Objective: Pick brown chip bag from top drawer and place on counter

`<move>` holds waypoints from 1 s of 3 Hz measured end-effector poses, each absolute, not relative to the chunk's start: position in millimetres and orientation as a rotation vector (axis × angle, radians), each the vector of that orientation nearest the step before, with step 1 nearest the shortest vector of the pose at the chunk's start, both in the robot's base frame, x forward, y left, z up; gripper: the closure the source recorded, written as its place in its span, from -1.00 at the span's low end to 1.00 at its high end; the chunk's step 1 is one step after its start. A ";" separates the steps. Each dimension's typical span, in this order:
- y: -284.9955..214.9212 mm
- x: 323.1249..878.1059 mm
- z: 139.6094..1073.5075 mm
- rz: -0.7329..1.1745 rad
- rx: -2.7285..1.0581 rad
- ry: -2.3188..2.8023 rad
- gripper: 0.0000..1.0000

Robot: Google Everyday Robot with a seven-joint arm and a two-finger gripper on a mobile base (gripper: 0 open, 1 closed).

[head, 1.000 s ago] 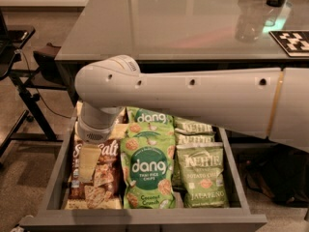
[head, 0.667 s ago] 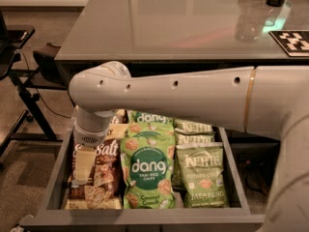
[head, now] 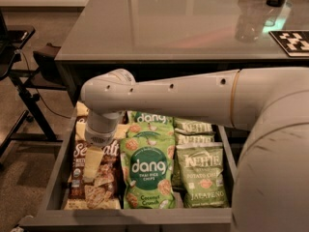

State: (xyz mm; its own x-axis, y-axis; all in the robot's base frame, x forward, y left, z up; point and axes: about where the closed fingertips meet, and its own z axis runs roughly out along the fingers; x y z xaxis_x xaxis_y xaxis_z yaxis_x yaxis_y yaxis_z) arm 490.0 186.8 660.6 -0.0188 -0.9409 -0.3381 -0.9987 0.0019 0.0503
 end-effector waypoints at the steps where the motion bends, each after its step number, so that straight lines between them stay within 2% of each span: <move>1: 181.6 495.4 647.6 0.412 -2.021 2.110 -1.00; 2: 176.8 493.2 636.6 0.415 -2.016 2.129 -1.00; 3: 176.8 493.2 636.6 0.415 -2.017 2.129 -0.62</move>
Offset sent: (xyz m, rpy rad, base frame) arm 0.0021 -0.0165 -0.0360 -0.0267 0.0375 -0.0529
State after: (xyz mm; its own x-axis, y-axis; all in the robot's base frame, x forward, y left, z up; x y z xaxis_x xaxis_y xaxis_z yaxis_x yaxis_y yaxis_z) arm 493.2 176.8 636.6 -0.0639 -0.9459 -0.3180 -0.9961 0.0412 0.0776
